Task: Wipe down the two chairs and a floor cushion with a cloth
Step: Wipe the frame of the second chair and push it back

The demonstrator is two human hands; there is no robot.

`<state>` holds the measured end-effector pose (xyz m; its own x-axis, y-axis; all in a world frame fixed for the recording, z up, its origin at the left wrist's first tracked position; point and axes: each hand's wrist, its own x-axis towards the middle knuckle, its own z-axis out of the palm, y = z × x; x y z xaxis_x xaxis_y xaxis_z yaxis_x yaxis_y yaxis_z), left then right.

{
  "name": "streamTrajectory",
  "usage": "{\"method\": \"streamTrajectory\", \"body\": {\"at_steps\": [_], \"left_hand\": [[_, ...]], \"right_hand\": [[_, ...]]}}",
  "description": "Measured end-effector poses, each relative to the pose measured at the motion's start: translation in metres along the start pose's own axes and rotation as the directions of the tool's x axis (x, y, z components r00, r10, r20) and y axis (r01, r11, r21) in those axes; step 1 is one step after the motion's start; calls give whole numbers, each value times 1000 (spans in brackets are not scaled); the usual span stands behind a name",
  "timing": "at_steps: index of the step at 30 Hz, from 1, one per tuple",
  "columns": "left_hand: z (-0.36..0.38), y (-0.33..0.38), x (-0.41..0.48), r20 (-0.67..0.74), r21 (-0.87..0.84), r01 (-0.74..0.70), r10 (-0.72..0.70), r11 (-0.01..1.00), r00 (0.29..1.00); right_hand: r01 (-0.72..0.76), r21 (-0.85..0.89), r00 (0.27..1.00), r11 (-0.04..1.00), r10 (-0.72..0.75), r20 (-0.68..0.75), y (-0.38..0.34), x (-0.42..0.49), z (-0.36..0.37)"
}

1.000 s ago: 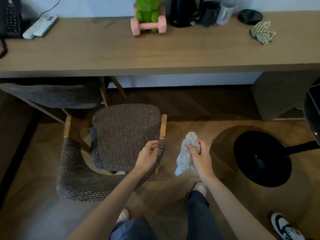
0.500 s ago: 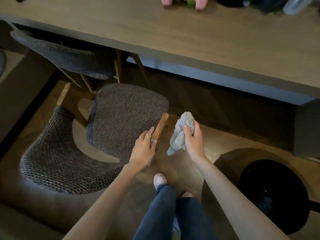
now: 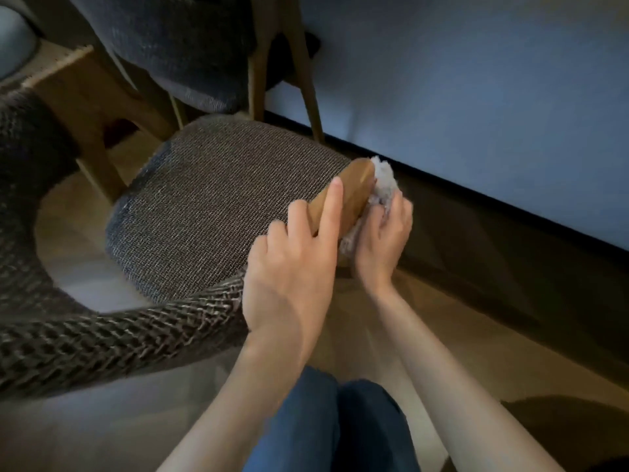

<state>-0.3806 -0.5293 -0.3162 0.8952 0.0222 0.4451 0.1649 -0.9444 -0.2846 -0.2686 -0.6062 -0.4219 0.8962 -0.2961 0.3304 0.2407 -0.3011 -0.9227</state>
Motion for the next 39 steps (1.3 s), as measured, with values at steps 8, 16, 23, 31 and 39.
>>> {"method": "streamTrajectory", "body": {"at_steps": [8, 16, 23, 31, 39], "left_hand": [[29, 14, 1, -390, 221, 176, -79, 959, 917], [35, 16, -6, -441, 270, 152, -18, 951, 897], [61, 21, -53, -417, 322, 28, 116, 946, 902], [101, -4, -95, -41, 480, -332, 399, 812, 916], [128, -16, -107, -14, 309, -567, 600, 764, 800]], "right_hand": [[-617, -68, 774, 784, 620, 132, 169, -14, 39], [-81, 312, 996, 947, 65, 61, 50, -15, 12], [226, 309, 974, 924, -225, -41, 27, -15, 10], [-437, 109, 897, 893, 425, 123, 189, -31, 47], [-809, 187, 579, 558, 700, 417, 272, -40, 54]]}}
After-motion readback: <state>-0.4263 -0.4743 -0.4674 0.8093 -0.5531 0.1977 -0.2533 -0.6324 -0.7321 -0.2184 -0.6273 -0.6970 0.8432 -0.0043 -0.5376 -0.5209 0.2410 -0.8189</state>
